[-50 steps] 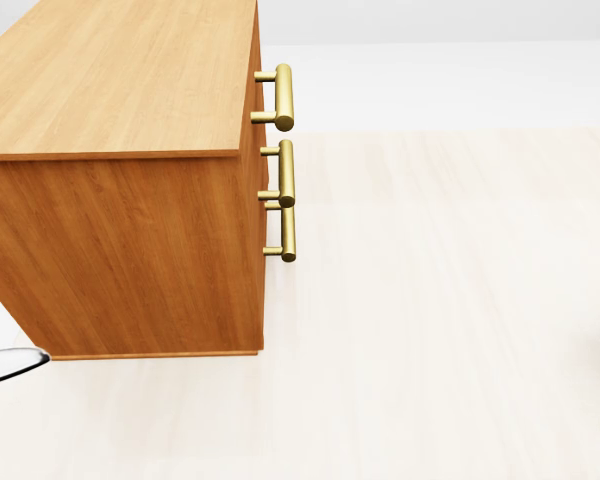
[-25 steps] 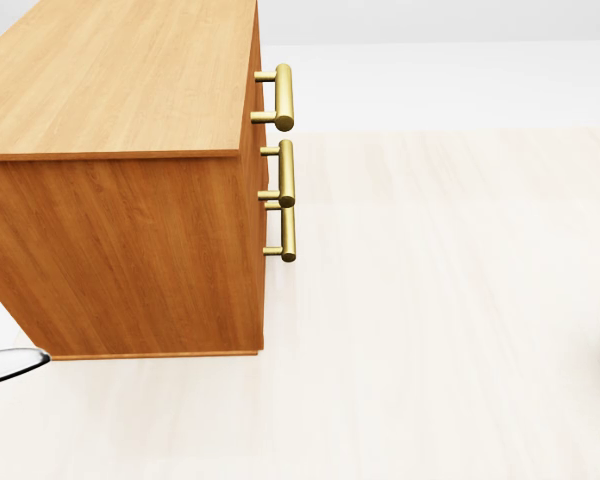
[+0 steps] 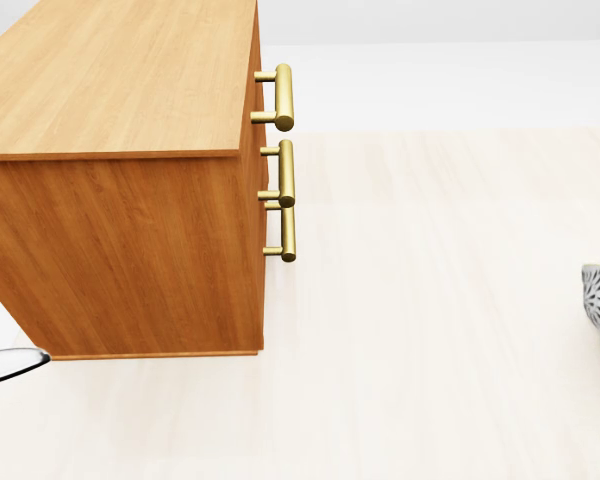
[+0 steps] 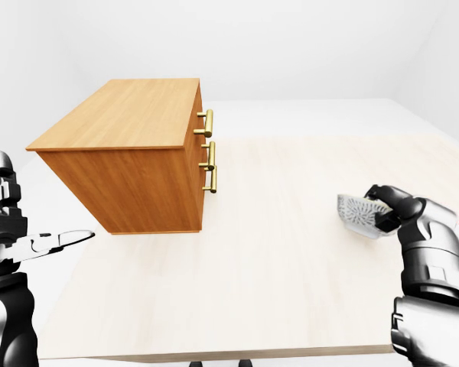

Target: Put the bowl on top of the cabinet.

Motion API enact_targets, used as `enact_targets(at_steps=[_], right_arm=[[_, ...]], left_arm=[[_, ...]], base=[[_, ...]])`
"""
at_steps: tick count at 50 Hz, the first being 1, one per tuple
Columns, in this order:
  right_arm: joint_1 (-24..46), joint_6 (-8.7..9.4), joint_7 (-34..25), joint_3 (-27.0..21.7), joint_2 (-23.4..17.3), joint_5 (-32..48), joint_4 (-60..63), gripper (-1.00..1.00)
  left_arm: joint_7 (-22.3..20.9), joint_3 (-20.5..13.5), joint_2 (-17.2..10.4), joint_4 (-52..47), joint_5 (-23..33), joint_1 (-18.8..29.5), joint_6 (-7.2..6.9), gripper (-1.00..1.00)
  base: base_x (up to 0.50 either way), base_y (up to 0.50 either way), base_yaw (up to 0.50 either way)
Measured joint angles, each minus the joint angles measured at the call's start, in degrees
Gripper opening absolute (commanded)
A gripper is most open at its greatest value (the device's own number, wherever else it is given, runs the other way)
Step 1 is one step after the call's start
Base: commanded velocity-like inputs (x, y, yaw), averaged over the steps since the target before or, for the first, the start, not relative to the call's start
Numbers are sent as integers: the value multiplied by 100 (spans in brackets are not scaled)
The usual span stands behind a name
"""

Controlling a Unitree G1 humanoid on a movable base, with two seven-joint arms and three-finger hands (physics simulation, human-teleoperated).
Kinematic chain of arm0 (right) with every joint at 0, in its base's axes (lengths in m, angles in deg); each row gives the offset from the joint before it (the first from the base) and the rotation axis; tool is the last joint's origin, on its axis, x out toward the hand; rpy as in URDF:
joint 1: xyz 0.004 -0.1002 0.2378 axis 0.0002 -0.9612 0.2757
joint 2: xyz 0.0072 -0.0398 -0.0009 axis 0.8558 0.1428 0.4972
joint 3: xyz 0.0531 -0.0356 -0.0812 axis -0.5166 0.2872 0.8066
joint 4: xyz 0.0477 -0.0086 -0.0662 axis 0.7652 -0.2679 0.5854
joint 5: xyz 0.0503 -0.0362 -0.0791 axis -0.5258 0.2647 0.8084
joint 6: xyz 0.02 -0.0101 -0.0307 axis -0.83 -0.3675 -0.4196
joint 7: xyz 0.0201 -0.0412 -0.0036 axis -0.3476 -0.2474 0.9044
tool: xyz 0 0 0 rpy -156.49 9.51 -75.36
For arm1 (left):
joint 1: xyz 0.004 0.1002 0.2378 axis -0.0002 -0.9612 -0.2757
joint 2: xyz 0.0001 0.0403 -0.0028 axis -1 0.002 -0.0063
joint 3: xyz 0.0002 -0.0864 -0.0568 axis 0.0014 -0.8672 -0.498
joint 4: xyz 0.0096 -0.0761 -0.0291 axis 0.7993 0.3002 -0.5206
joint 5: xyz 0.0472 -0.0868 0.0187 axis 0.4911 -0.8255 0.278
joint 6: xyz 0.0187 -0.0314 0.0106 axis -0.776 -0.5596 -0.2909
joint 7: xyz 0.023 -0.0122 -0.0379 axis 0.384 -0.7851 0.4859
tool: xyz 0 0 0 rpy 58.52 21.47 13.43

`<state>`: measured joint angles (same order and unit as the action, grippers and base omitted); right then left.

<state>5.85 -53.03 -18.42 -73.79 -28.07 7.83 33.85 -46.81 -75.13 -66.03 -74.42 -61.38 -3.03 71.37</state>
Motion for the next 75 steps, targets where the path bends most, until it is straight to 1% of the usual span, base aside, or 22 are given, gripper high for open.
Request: enact_targets(at_steps=[3,7,15,25,33,40,47,65,75], right_arm=[[414,-1,-291,44,-91,249,187,-100],[1198,-1,-571,104,-146,796,312,-100],[2844,-3,-751,246,3,1770,176,-100],[4586,-1,-669,384,531,2451,-218,-100],[5519,-2,-401,469,1106,2676,-483,-100],[6025,-1,-106,511,1679,2668,-658,-100],[6343,-2,180,526,2277,2482,-780,-100],[6635,-1,976,633,3758,1701,-901,-100],[6779,-1,1162,795,4367,1469,-894,-100]], left_arm=[[-2,2,1,-7,1,-3,0,100],[-6,10,6,-10,7,-8,0,100],[-16,20,12,-3,13,-13,0,100],[-21,40,23,-9,24,-25,0,100],[-28,35,26,-18,12,-29,0,100],[-32,26,21,-15,-2,-21,0,100],[-35,19,13,-1,-19,-7,0,100],[-43,36,11,14,-51,3,0,100],[-46,46,18,15,-77,-3,0,100]], base=[[0,0,0],[0,0,0],[0,0,0],[0,0,0],[0,0,0],[0,0,0],[0,0,0],[0,0,0],[0,0,0]])
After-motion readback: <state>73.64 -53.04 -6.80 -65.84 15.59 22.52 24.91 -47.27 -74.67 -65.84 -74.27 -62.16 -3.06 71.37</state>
